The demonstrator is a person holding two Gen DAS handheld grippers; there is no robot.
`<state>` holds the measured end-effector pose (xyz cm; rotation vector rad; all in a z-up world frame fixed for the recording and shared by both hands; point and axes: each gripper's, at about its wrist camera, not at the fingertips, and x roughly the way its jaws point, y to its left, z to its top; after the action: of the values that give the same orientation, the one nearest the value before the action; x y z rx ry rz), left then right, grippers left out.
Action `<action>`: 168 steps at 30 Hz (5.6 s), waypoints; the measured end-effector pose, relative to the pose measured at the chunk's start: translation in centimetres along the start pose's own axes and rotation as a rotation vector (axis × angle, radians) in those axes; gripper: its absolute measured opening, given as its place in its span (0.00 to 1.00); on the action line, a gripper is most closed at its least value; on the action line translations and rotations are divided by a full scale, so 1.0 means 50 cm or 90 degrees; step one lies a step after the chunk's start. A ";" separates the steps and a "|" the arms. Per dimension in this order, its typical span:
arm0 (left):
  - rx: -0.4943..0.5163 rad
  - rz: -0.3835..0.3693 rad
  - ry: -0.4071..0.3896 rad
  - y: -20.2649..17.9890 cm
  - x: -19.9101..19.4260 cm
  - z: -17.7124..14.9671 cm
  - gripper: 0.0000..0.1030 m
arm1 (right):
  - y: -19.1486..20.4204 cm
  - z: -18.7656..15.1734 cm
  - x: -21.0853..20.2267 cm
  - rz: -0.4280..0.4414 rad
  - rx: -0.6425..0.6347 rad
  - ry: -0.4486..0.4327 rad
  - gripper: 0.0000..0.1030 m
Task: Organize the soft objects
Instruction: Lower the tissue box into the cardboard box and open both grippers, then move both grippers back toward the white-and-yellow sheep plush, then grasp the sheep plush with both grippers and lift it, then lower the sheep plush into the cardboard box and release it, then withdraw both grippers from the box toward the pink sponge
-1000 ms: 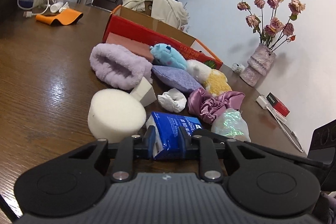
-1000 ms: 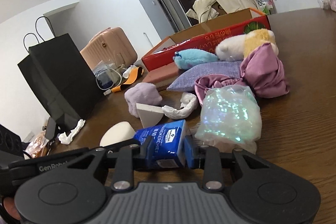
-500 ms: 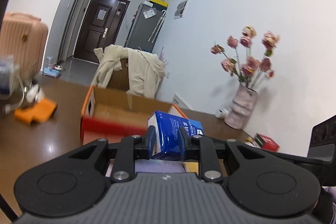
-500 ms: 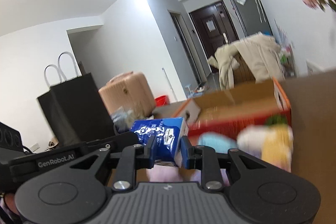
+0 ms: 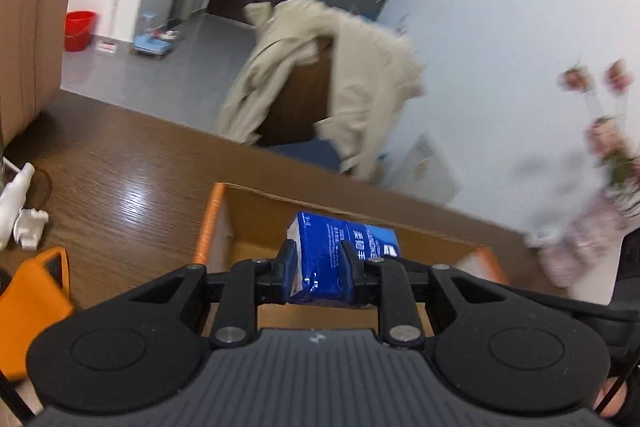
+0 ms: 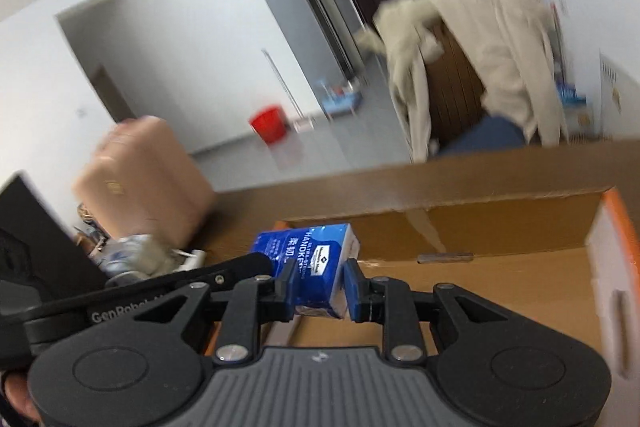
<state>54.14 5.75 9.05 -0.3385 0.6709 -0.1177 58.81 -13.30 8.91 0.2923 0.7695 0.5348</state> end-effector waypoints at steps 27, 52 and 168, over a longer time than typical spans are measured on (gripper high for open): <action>0.188 0.027 -0.158 -0.115 -0.468 -0.102 0.79 | 0.077 -0.082 -0.489 -0.070 -0.121 -0.158 0.56; 0.194 0.010 -0.198 -0.060 -0.689 -0.615 0.95 | 0.112 -0.745 -0.684 -0.220 -0.222 -0.241 0.83; 0.244 -0.018 -0.165 -0.176 -0.488 -0.124 0.75 | 0.087 -0.137 -0.586 -0.233 -0.257 -0.254 0.66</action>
<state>31.27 1.05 21.92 0.0074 0.3755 -0.2209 34.91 -25.63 23.07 -0.1180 0.3029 0.2612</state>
